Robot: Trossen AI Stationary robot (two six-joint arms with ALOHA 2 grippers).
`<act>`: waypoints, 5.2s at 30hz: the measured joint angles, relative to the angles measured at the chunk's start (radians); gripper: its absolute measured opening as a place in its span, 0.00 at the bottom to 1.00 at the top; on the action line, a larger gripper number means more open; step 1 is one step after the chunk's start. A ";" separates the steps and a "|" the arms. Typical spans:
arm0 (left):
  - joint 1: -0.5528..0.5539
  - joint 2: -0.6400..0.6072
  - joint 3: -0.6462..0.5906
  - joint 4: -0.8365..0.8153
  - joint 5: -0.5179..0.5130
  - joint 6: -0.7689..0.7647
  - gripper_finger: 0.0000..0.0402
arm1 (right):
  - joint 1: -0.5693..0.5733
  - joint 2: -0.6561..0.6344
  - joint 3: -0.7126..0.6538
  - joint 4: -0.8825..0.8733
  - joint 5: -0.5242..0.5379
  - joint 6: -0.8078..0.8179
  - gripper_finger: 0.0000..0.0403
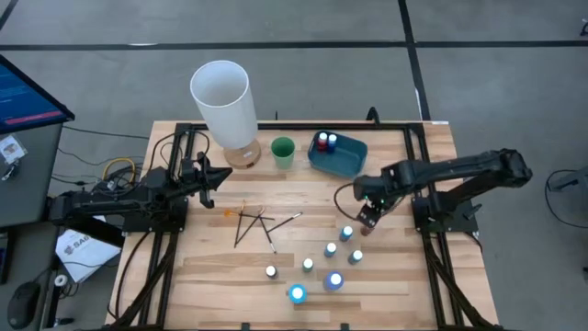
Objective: Pick & Place Paint Supplies
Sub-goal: Put the red paint bottle into the blue bin
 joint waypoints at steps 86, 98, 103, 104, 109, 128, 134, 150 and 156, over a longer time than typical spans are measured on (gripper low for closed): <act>0.000 0.000 0.000 0.000 0.000 0.000 0.01 | -0.639 0.444 0.463 -0.019 0.088 -0.818 0.28; 0.000 0.000 0.000 0.000 0.000 0.000 0.01 | -0.691 0.519 0.463 0.049 0.067 -0.879 0.28; 0.000 0.000 0.000 0.000 0.000 0.000 0.01 | -0.711 0.519 0.461 0.054 0.067 -0.879 0.28; 0.000 0.000 0.000 0.000 0.000 0.000 0.01 | -0.715 0.520 0.458 0.058 0.067 -0.879 0.28; 0.000 0.000 0.000 0.000 0.000 0.000 0.01 | -0.727 0.534 0.441 0.081 0.041 -0.881 0.28; 0.000 0.000 0.000 0.000 0.000 0.000 0.01 | -0.740 0.533 0.432 0.127 0.022 -0.876 0.28; 0.000 0.000 0.000 0.000 0.000 0.000 0.01 | -0.741 0.533 0.432 0.131 0.022 -0.868 0.28; 0.000 0.000 0.000 0.000 0.000 0.000 0.01 | -0.754 0.533 0.416 0.154 0.022 -0.868 0.28; 0.000 0.000 0.000 0.000 0.000 0.000 0.01 | -0.759 0.533 0.394 0.152 0.021 -0.868 0.28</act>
